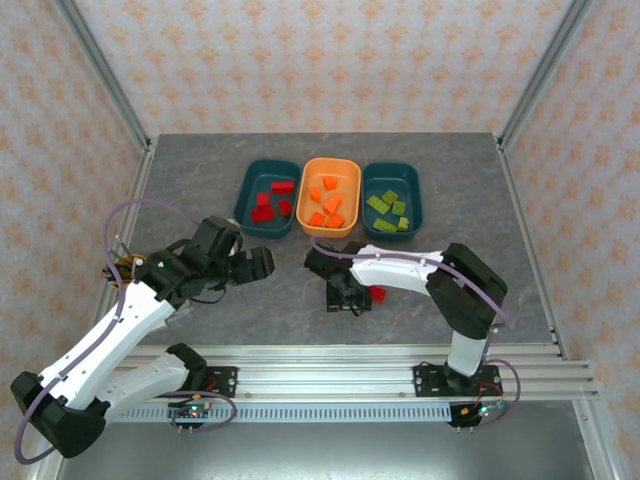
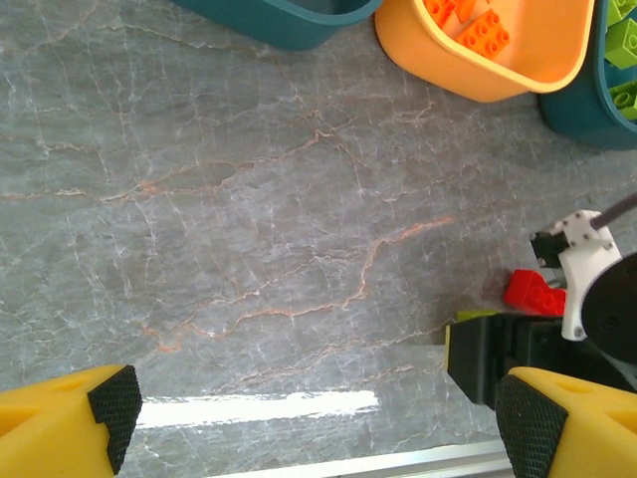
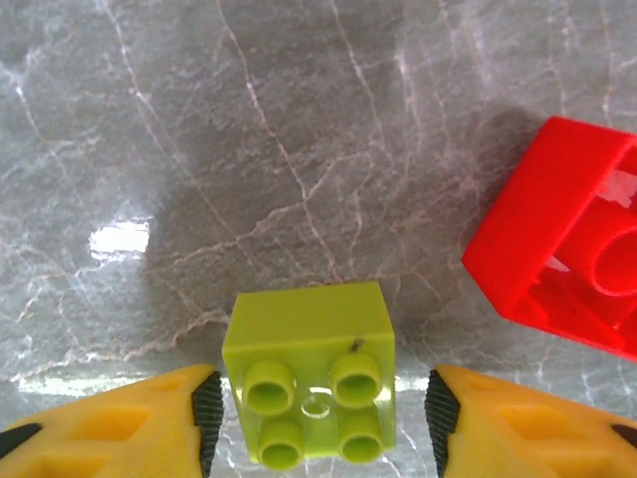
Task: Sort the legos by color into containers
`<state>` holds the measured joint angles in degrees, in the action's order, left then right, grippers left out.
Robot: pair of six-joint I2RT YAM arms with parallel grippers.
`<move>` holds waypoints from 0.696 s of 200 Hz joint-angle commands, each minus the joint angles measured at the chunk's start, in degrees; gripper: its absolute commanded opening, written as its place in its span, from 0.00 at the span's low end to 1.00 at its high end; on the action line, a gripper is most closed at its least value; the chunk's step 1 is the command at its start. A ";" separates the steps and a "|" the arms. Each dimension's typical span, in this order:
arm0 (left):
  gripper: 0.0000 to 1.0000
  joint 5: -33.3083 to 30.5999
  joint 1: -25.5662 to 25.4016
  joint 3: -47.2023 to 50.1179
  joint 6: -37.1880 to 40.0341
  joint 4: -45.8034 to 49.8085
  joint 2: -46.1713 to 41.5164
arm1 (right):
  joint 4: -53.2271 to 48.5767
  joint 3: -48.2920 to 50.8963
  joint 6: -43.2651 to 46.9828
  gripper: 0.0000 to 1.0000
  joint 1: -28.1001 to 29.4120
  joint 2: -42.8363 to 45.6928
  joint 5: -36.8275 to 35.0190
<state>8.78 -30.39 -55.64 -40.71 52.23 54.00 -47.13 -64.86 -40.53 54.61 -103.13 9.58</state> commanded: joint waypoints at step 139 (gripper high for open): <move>0.93 4.21 -5.53 -3.34 0.57 -8.13 4.96 | -7.48 -10.57 5.47 0.29 -6.51 5.57 -6.10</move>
<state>11.62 -34.46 -56.03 -40.51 48.97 56.23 -49.95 -70.48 -38.13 52.53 -102.76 6.96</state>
